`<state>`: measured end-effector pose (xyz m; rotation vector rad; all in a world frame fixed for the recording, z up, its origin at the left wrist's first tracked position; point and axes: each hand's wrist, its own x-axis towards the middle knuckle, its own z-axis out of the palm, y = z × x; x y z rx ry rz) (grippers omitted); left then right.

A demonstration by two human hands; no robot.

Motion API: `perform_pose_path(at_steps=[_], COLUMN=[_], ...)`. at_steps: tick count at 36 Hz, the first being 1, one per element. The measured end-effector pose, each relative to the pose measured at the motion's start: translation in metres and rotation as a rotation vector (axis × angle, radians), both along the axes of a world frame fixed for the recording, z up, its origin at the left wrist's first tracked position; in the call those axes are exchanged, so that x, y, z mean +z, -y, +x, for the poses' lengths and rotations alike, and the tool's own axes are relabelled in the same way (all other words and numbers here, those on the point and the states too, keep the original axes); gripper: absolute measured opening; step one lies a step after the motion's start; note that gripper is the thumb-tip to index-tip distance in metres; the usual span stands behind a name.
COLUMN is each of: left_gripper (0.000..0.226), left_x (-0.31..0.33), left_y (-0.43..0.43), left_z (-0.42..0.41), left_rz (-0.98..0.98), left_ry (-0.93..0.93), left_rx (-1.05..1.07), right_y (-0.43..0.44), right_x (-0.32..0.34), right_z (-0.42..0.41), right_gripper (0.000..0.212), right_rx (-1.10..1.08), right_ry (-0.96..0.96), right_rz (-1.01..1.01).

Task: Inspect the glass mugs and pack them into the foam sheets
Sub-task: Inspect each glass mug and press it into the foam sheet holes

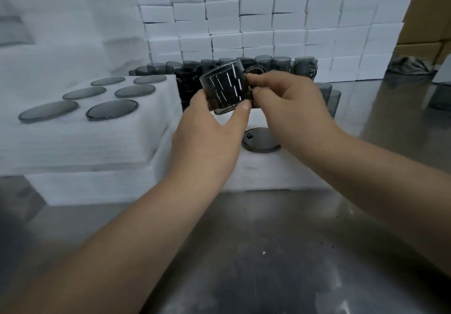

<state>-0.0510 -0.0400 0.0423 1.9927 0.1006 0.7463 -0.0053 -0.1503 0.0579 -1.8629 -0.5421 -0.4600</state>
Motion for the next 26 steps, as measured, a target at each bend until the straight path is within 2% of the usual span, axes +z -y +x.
perform_pose_path(at_steps=[5, 9, 11, 15, 20, 26], left_gripper=[0.026, 0.033, 0.029, 0.022, 0.064, 0.050], left_x=[-0.003, -0.005, -0.006, -0.009, -0.012, -0.015], left_y=[-0.007, -0.017, -0.019, -0.020, -0.021, -0.021], left_z=[0.000, -0.004, -0.006, -0.005, -0.003, -0.003], left_rz=[0.095, 0.110, 0.102, 0.130, 0.090, 0.100], left_ry=[0.048, 0.068, 0.061, 0.053, 0.073, 0.086], left_rx=[0.055, 0.055, 0.041, 0.020, 0.026, 0.016], right_y=[0.006, 0.009, 0.009, 0.011, 0.009, 0.010], right_x=[0.000, -0.001, -0.001, 0.001, 0.000, -0.002], right_z=[0.006, 0.006, 0.007, 0.005, 0.004, 0.005], right_gripper=[0.029, 0.023, 0.013, 0.019, 0.007, 0.013], right_rx=[0.094, 0.217, 0.243, 0.242, 0.255, 0.258], right_ry=[0.014, -0.084, -0.136, -0.211, -0.209, -0.177], right_rz=[0.072, 0.146, 0.195, 0.277, 0.201, 0.171])
